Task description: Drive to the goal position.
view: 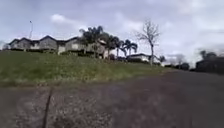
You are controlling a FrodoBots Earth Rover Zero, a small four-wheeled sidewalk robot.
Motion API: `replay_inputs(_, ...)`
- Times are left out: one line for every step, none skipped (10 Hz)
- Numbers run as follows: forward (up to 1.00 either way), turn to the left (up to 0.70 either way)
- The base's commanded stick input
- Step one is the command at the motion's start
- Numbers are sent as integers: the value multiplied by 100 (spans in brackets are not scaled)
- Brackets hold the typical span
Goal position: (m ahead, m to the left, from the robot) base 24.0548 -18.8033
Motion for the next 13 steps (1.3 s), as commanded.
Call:
replay_inputs(70, -35)
replay_inputs(70, -35)
replay_inputs(70, -35)
replay_inputs(70, -35)
replay_inputs(70, -35)
replay_inputs(70, -35)
replay_inputs(70, -35)
replay_inputs(70, -35)
replay_inputs(70, -35)
replay_inputs(70, -35)
replay_inputs(70, -35)
replay_inputs(70, -35)
replay_inputs(70, -35)
